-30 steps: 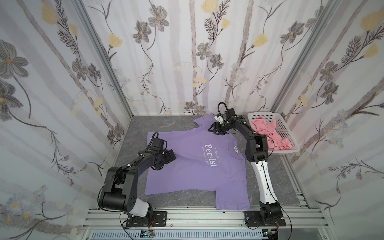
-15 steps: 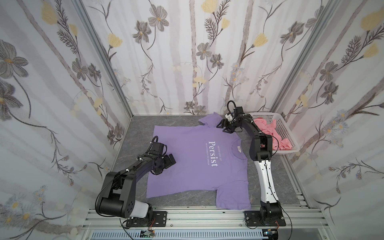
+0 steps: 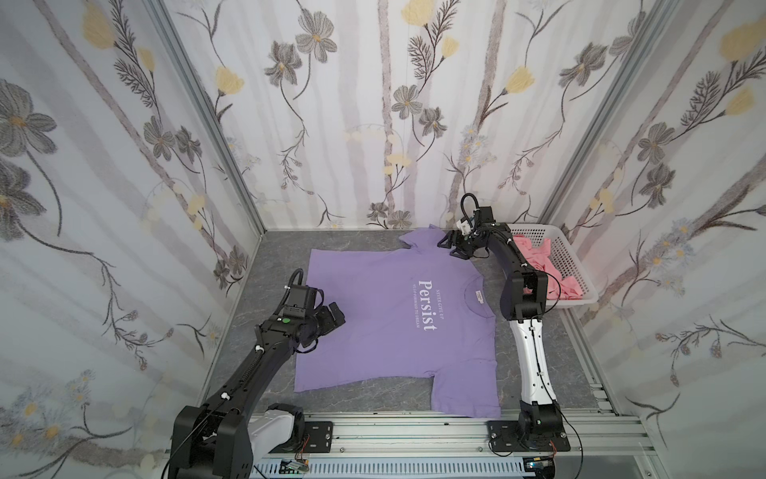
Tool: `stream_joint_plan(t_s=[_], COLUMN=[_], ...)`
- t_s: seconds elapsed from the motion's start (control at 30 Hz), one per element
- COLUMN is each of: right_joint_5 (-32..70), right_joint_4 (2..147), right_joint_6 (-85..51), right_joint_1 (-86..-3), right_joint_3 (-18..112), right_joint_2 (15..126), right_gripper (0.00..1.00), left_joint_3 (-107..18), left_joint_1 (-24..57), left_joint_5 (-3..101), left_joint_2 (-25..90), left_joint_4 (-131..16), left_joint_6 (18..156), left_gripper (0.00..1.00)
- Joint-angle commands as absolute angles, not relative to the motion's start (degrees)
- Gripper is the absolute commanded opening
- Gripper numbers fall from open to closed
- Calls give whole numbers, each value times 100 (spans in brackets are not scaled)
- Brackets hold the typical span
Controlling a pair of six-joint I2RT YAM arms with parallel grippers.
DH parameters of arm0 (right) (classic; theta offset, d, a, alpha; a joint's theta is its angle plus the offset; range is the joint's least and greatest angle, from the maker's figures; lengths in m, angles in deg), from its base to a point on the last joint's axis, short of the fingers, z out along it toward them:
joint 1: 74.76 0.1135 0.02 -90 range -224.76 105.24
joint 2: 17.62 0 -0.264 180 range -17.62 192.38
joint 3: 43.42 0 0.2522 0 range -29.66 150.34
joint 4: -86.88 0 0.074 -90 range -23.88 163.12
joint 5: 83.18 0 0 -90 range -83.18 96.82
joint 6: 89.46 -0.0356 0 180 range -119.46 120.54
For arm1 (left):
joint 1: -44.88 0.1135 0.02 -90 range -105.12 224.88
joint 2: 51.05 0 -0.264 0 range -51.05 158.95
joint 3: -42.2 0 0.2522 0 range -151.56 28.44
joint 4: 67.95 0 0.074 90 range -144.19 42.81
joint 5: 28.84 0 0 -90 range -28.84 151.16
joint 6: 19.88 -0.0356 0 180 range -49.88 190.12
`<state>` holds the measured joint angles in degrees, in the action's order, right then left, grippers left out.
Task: Fold and stack t-shirts
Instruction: Smooth out the T-shirt at the center of the board.
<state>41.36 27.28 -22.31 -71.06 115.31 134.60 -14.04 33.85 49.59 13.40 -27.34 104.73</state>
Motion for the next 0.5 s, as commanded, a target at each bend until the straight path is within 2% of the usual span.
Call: stream_joint_plan(t_s=[0.0, 0.1, 0.3, 0.47], right_joint_5=[4405, 4514, 4365, 4589], right_joint_4=[2755, 2646, 2602, 2611], right_joint_6=[-1988, -1858, -1042, -514], right_joint_1=[-7107, -7098, -6842, -6486], right_joint_3=[11528, 11242, 9374, 7995], right_joint_2=[12984, 12613, 11610, 11111], right_gripper=[72, 72, 72, 72], left_joint_3=[-1614, -1793, -2417, -3615], left_joint_1=[3389, 3389, 3389, 3330], left_joint_5=[4978, 4894, 4340, 3485], left_joint_2=[1477, 1987, 3642, 5256], left_joint_4=[-2939, -3154, -3767, -3329], left_joint_6=[10271, 10088, 9845, 9450], left_gripper=[100, 100, 100, 100])
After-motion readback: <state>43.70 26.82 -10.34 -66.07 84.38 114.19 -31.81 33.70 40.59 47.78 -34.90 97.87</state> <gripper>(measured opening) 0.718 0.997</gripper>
